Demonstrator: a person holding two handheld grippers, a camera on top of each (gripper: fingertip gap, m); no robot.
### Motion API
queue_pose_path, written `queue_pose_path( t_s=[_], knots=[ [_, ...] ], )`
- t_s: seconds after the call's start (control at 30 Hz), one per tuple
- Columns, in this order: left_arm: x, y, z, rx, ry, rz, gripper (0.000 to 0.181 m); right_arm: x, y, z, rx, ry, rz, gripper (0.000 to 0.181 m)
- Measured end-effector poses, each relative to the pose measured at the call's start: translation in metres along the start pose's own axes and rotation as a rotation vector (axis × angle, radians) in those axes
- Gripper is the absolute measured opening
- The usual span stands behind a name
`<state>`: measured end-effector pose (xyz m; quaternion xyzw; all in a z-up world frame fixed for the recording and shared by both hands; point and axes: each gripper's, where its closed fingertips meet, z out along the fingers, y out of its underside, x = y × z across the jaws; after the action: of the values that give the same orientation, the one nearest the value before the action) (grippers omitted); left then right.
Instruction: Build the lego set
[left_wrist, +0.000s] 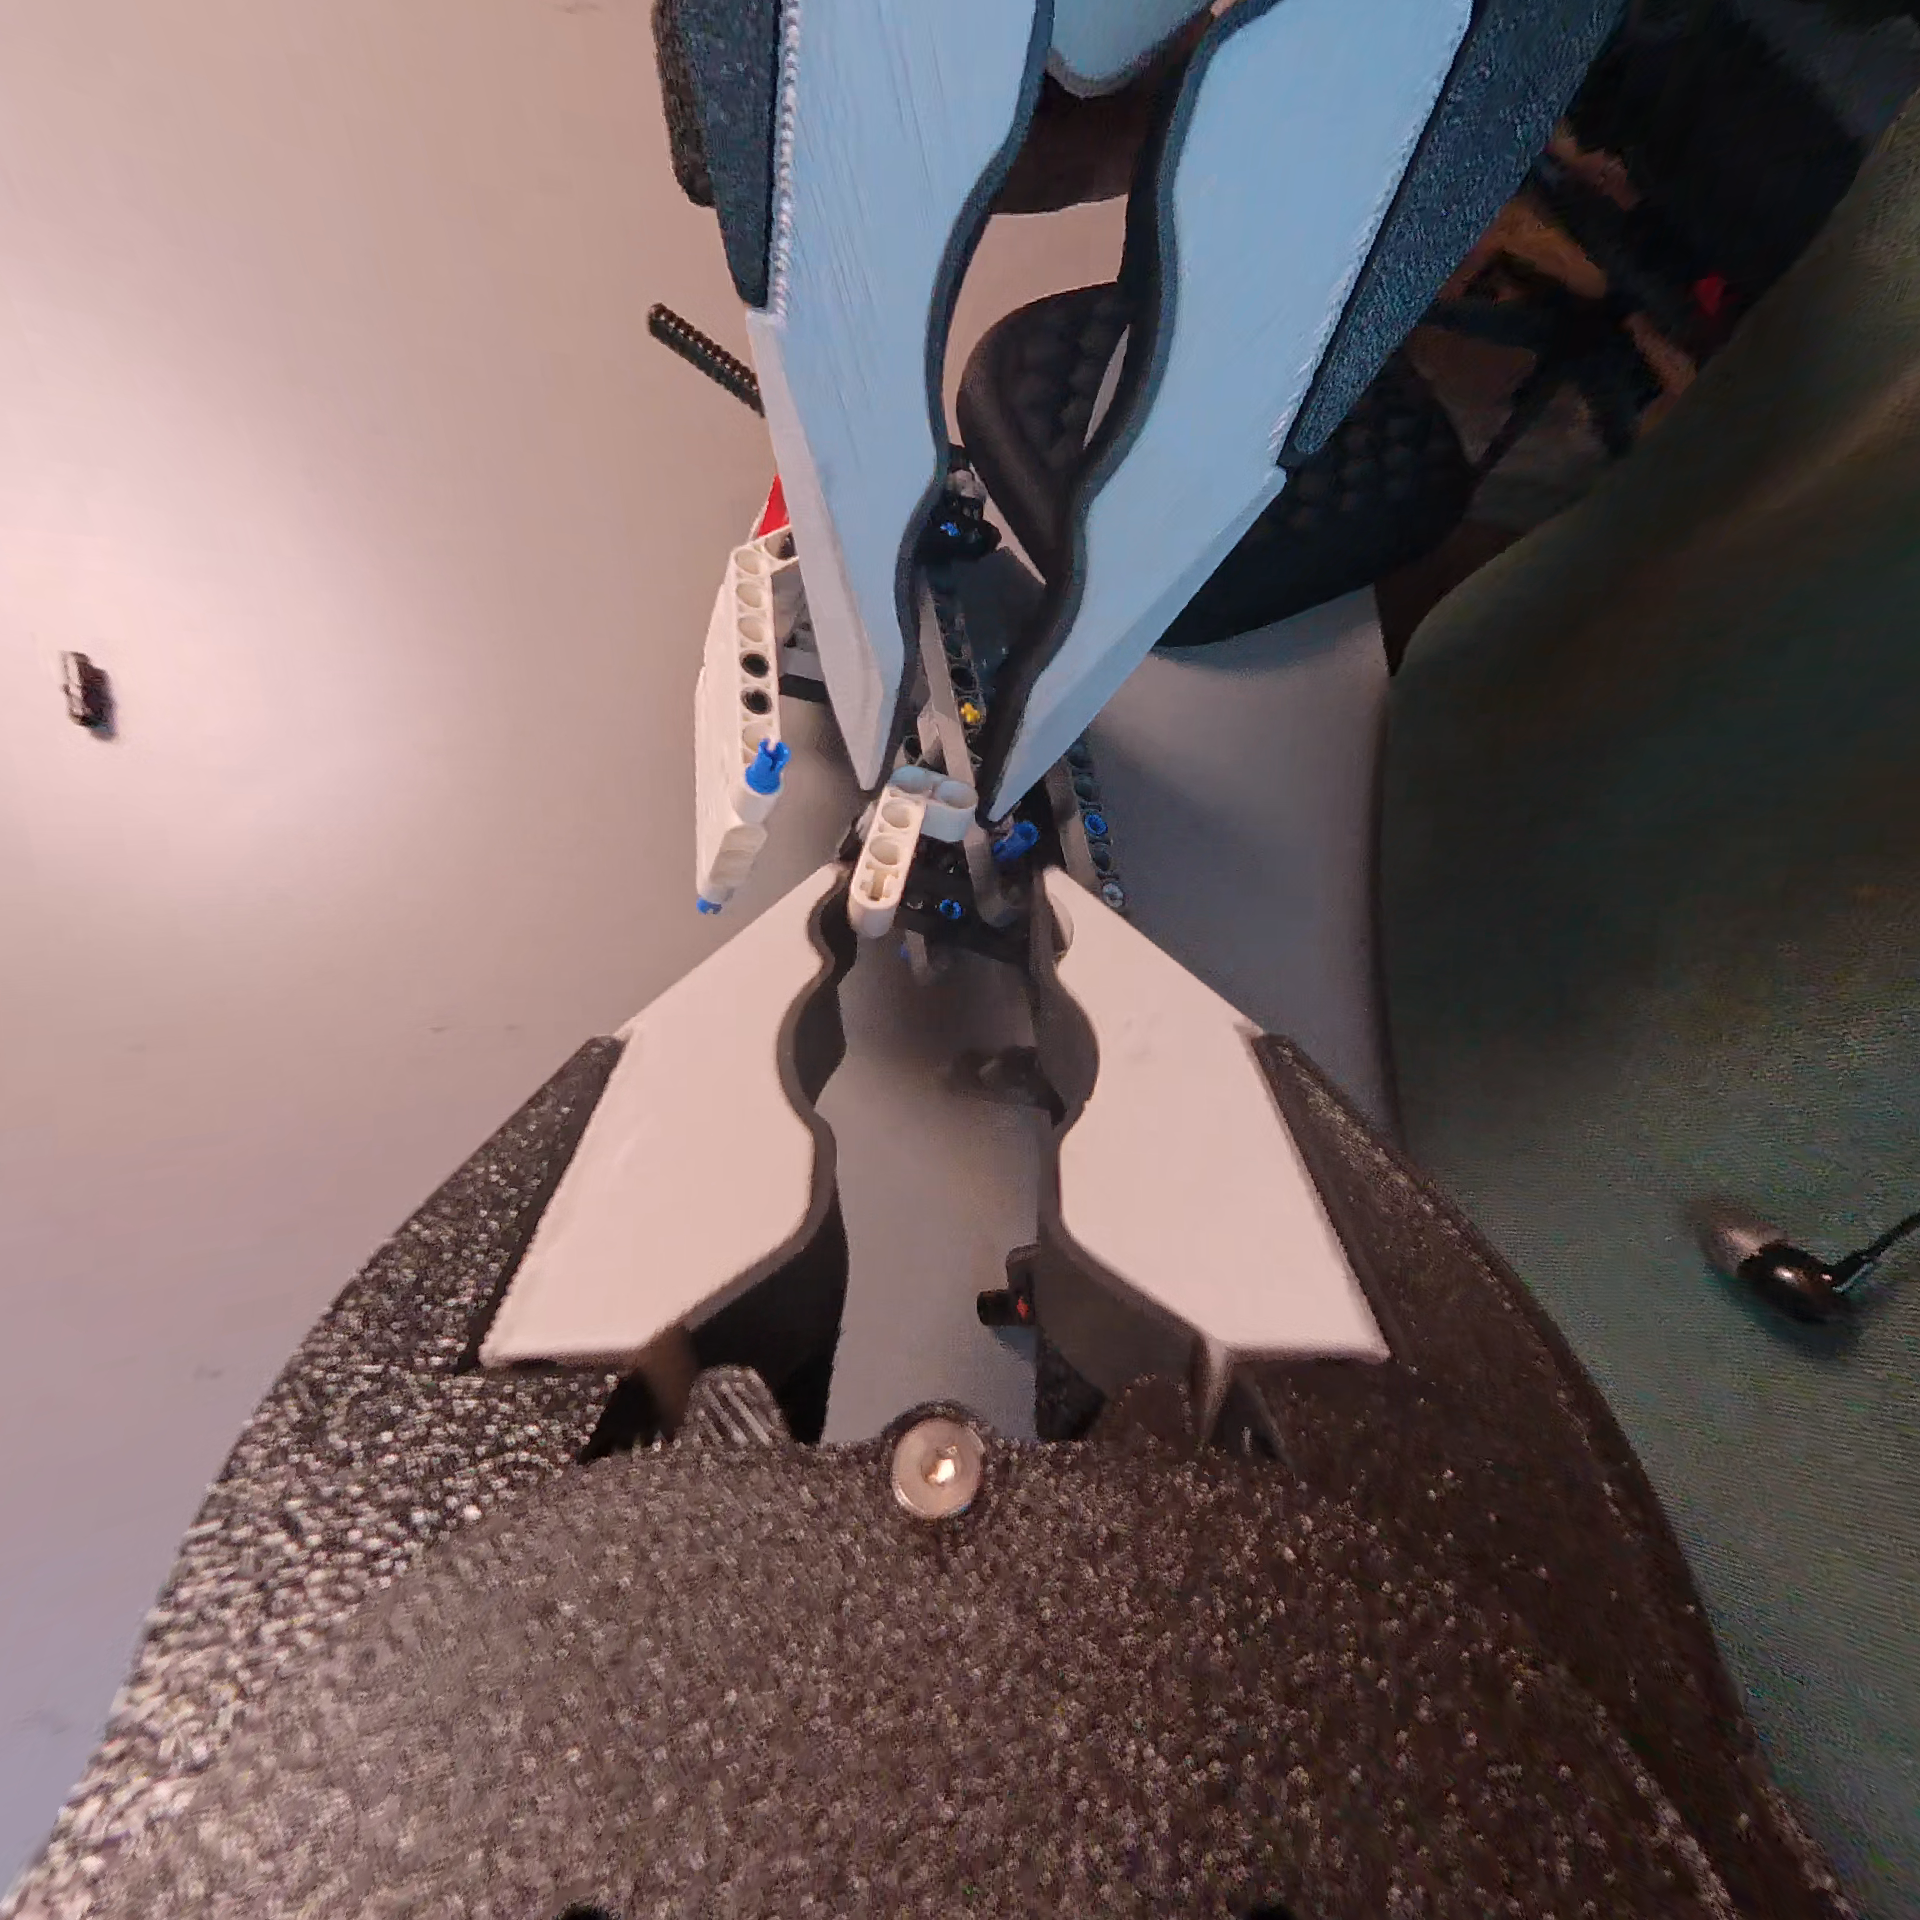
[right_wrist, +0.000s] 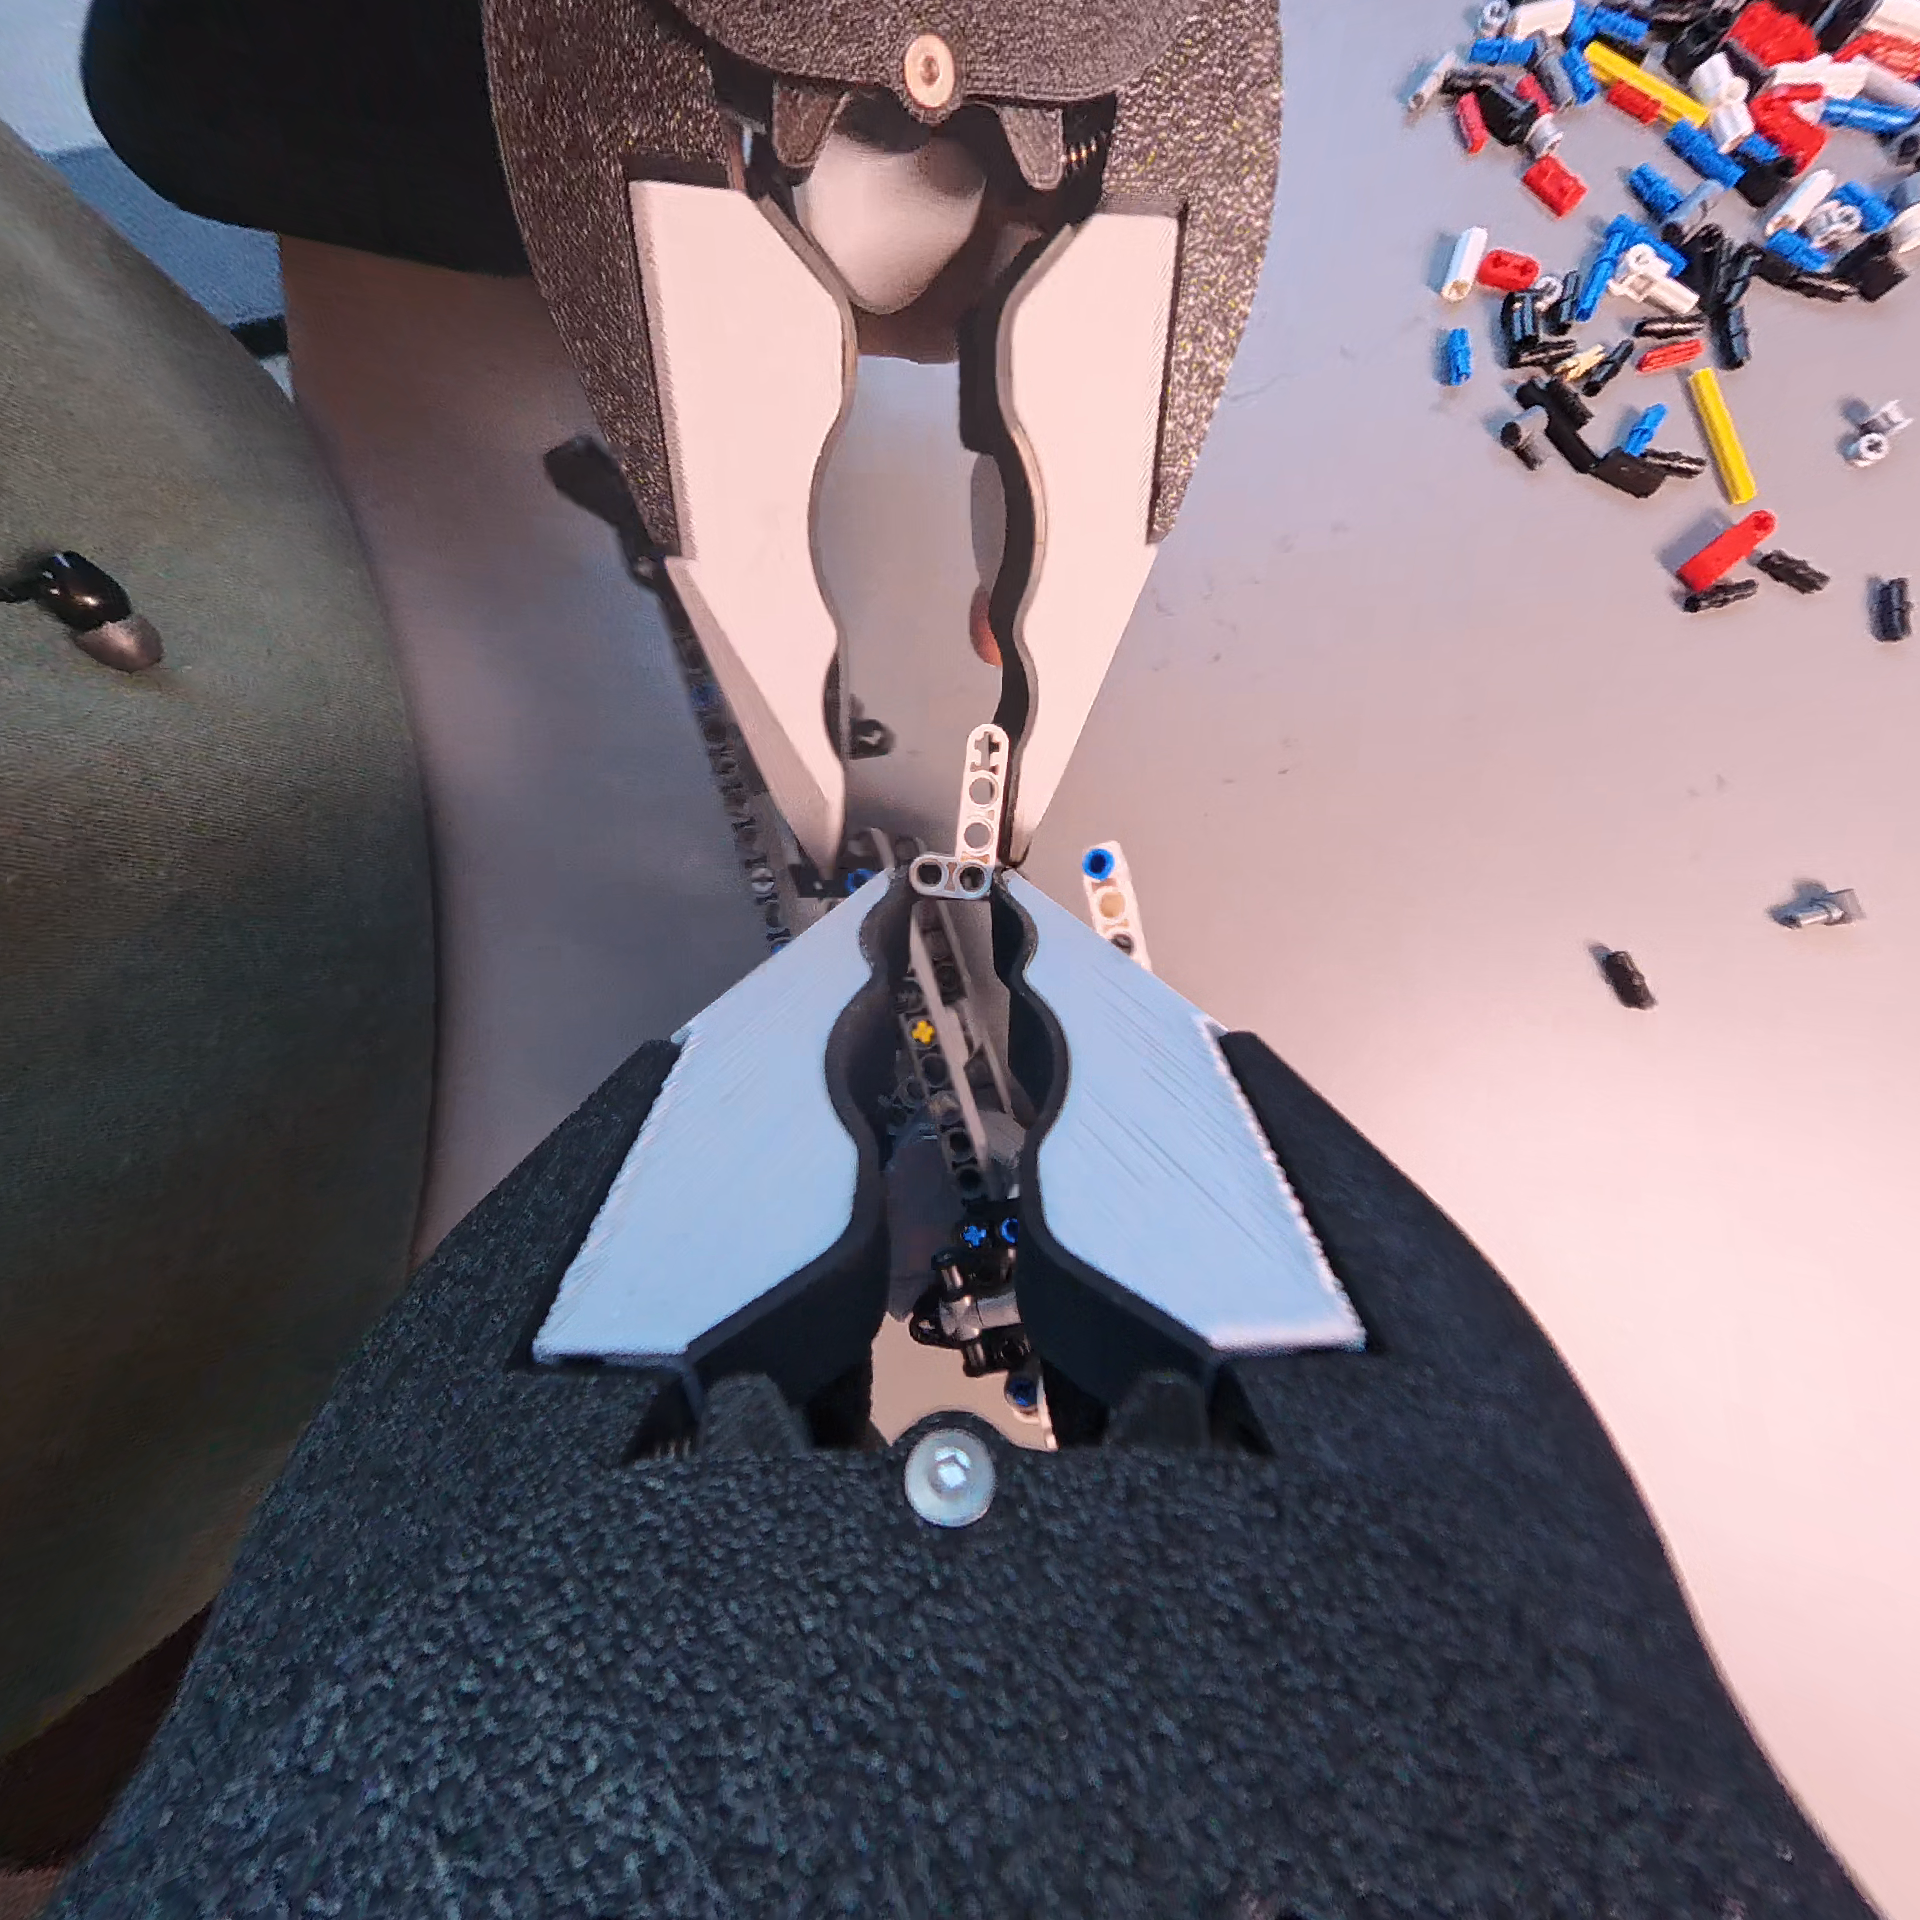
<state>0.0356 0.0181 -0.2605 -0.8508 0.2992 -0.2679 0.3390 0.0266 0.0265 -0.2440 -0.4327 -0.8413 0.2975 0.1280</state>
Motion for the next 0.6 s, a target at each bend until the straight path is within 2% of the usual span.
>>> queue_pose_path(
  t_s=[0.1, 0.23, 0.4, 0.6],
  knots=[
    [0.001, -0.002, 0.0, 0.003, -0.069, 0.072, 0.025, -0.005, 0.001, -0.002, 0.037, 0.021, -0.023, 0.014],
    [0.005, -0.003, -0.002, 0.062, -0.068, -0.007, 0.04, -0.005, 0.002, -0.003, 0.069, 0.073, -0.022, 0.015],
    [0.009, 0.001, -0.005, 0.123, -0.033, -0.113, 0.05, -0.007, 0.004, -0.006, 0.096, 0.095, -0.029, 0.014],
    [0.022, -0.002, -0.003, 0.12, 0.078, -0.222, 0.062, -0.007, 0.005, -0.009, 0.091, 0.095, -0.037, 0.014]
  ],
)
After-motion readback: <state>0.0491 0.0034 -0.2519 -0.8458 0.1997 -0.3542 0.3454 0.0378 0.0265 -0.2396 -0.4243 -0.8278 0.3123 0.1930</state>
